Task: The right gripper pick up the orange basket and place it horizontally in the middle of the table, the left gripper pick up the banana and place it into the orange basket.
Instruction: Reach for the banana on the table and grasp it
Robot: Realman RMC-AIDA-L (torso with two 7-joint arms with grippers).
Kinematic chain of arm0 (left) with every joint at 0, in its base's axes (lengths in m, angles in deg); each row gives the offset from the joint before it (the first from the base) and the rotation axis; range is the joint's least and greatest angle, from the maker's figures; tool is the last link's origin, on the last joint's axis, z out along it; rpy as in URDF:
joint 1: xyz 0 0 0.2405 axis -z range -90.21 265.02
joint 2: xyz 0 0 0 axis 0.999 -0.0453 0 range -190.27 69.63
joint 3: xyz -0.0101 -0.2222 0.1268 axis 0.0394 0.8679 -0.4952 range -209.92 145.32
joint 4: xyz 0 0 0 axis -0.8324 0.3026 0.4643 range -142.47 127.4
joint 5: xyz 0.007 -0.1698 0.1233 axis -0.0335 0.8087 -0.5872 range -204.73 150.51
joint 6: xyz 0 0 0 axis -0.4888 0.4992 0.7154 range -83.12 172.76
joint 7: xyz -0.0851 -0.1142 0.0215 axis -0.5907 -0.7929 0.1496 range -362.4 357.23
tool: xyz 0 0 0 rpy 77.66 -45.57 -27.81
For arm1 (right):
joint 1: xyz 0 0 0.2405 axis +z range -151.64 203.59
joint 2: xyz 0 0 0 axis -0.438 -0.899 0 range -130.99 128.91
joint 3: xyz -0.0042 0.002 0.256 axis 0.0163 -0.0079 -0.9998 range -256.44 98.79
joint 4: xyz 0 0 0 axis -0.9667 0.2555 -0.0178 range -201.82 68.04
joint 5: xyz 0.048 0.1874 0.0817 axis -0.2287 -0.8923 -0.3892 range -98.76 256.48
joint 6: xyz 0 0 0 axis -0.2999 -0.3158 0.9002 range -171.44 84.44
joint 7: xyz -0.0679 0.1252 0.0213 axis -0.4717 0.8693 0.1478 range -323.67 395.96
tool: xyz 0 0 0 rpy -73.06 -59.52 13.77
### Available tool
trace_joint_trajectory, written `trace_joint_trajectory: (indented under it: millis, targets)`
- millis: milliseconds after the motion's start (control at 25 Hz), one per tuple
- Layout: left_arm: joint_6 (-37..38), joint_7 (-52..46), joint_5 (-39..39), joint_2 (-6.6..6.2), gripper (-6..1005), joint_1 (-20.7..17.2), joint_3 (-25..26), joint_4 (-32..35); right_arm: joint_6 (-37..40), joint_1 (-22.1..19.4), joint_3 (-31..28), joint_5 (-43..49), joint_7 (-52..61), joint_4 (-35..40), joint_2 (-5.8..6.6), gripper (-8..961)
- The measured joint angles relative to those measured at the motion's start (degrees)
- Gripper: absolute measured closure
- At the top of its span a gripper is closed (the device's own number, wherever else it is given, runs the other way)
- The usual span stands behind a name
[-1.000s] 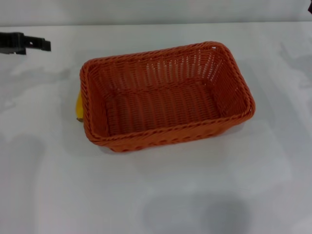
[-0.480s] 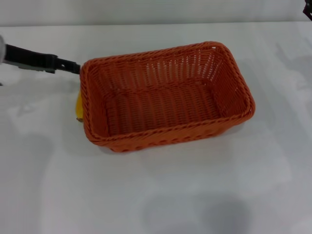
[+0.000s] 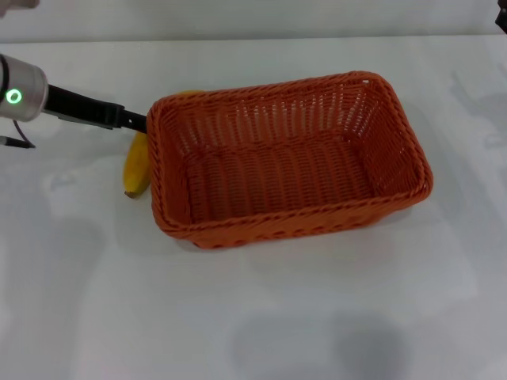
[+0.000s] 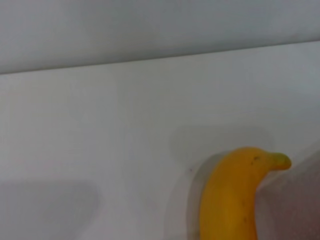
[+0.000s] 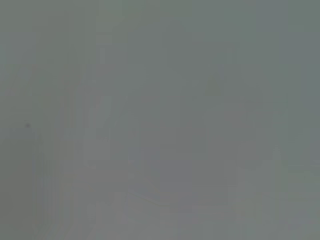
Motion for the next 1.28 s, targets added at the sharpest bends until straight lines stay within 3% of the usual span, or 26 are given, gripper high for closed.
trace_joint_trajectory:
  millis: [440, 840, 1280]
  targets:
    - [-5.8, 0.5, -0.4, 0.80, 233, -0.5, 0.0, 2.8, 0.0, -0.3, 0.0, 0.0, 0.7, 0.0, 0.00, 68]
    - [-10.1, 1.8, -0.1, 3.39, 250, -1.0, 0.0, 3.5, 0.0, -0.6, 0.0, 0.0, 1.4, 0.1, 0.00, 67]
    - [-11.1, 1.9, 1.0, 3.20, 269, -2.0, 0.1, 3.5, 0.2, -0.8, 0.0, -0.1, 1.5, 0.1, 0.00, 67]
